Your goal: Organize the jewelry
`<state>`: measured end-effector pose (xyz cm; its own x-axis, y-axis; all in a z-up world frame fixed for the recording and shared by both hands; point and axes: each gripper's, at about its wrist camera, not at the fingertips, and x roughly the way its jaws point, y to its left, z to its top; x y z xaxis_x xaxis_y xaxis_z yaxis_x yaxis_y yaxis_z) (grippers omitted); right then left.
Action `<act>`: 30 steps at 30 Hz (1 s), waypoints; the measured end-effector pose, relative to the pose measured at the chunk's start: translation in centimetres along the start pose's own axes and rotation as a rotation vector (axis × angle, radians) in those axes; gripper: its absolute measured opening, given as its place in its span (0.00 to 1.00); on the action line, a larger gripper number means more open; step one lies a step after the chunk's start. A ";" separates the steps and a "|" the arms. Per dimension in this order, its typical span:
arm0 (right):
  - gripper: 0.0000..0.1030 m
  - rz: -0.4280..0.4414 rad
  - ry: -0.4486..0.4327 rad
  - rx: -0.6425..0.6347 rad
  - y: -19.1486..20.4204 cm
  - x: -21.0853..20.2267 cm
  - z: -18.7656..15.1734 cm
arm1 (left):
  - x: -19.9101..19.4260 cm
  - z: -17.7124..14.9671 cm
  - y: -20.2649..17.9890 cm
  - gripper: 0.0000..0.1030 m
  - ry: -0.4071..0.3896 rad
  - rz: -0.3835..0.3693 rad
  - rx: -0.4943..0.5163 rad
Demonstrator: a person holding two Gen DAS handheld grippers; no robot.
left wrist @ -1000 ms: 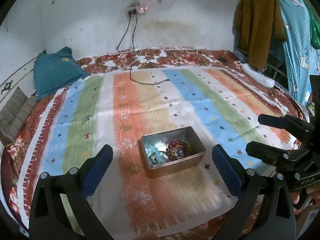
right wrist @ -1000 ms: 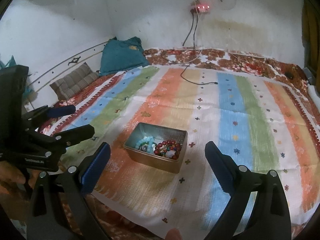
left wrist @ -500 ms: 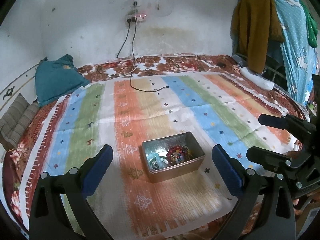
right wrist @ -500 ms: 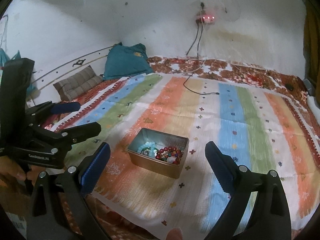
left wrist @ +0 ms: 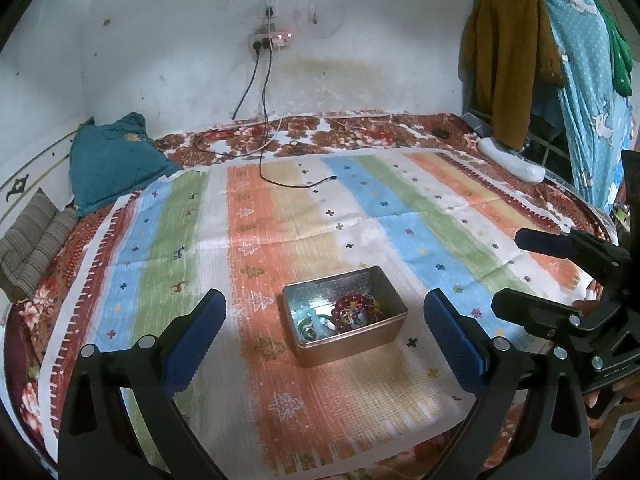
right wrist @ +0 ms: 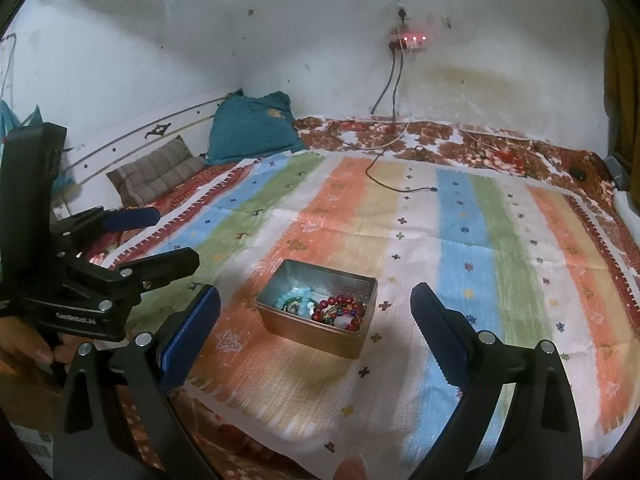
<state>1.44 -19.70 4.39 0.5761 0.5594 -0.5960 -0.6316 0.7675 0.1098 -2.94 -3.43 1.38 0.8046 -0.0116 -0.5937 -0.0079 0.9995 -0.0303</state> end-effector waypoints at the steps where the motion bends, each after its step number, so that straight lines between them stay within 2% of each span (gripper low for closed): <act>1: 0.94 -0.002 -0.002 -0.005 0.1 0.0 0.0 | -0.1 0.1 -0.1 0.94 -0.006 -0.001 0.000; 10: 0.94 -0.001 -0.018 -0.049 0.8 -0.4 -0.2 | -0.7 0.4 -0.5 0.94 -0.036 -0.008 0.000; 30: 0.94 -0.005 -0.021 -0.053 0.5 -0.4 -0.1 | -0.7 0.1 -0.4 0.94 -0.038 -0.007 0.005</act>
<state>0.85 -19.60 4.59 0.5895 0.5627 -0.5795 -0.6550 0.7528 0.0646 -3.44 -3.82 1.94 0.8266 -0.0179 -0.5625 0.0008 0.9995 -0.0307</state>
